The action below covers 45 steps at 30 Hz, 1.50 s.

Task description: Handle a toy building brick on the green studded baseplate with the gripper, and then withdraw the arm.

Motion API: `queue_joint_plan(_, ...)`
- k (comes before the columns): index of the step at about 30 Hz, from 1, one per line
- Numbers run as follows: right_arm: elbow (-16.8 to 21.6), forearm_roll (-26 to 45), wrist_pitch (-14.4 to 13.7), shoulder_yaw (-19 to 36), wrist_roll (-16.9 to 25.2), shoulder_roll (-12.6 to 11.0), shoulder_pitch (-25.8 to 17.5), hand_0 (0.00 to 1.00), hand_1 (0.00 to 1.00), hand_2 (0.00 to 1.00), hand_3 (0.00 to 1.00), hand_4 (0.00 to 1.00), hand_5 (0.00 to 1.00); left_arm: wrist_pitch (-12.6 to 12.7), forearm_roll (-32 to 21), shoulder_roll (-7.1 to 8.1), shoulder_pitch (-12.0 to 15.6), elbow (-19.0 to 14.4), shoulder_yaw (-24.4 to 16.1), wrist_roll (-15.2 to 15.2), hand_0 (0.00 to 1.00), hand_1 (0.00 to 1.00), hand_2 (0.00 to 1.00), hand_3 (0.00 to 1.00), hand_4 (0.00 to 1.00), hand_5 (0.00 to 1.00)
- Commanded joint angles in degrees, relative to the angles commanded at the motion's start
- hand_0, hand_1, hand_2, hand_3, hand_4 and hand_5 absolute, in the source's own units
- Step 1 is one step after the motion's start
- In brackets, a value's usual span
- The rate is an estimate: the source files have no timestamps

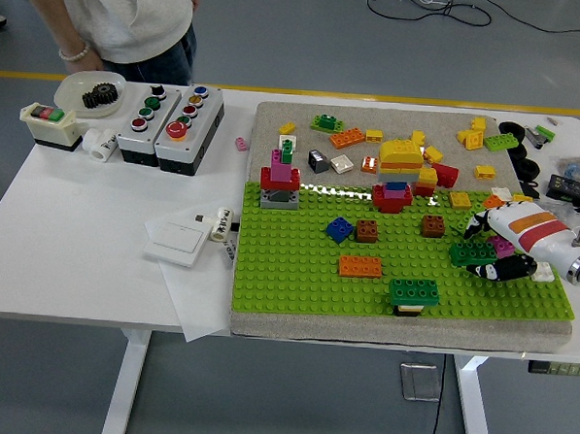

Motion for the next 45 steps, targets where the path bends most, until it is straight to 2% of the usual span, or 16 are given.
queue_joint_plan(21,-2.07,-1.80,-0.57,-0.40,-0.11,0.98,0.37,0.621,0.556,0.584,0.569,0.816,0.357,-0.16,-0.39,0.04,-0.36,-0.06,0.35,-0.15,0.744,0.743,0.751,0.608,0.658,0.629)
queue_joint_plan(22,-2.10,-1.88,-0.64,-0.39,-0.12,0.97,0.38,0.588,0.535,0.570,0.540,0.796,0.372,-0.14,-0.45,0.04,-0.37,-0.06,0.36,-0.16,0.744,0.741,0.750,0.608,0.657,0.626)
queue_joint_plan(27,-2.18,-2.23,-1.43,-0.35,0.06,0.90,0.38,0.588,0.535,0.570,0.540,0.796,0.372,-0.12,-0.58,0.09,-0.51,-0.05,0.46,-0.21,0.744,0.741,0.750,0.608,0.657,0.626)
queue_joint_plan(28,-2.22,-2.33,-1.55,-0.35,0.07,0.90,0.37,0.514,0.473,0.531,0.505,0.758,0.399,-0.11,-0.58,0.08,-0.53,-0.05,0.45,-0.21,0.745,0.741,0.748,0.608,0.657,0.626)
queue_joint_plan(33,-2.60,-3.10,-1.78,-0.44,0.02,0.94,0.30,0.514,0.473,0.531,0.505,0.758,0.399,-0.11,-0.62,0.07,-0.60,-0.05,0.45,-0.20,0.745,0.741,0.748,0.608,0.657,0.626)
queue_joint_plan(34,-2.69,-3.17,-1.75,-0.48,-0.01,0.96,0.28,0.465,0.451,0.517,0.497,0.746,0.422,-0.10,-0.62,0.05,-0.60,-0.05,0.44,-0.19,0.745,0.742,0.749,0.608,0.657,0.625)
queue_joint_plan(45,-2.87,-3.30,-2.23,-0.86,0.53,0.99,0.30,0.455,0.447,0.516,0.498,0.752,0.419,-0.16,-0.25,-0.01,-0.68,-0.09,0.25,-0.11,0.747,0.742,0.749,0.608,0.656,0.624)
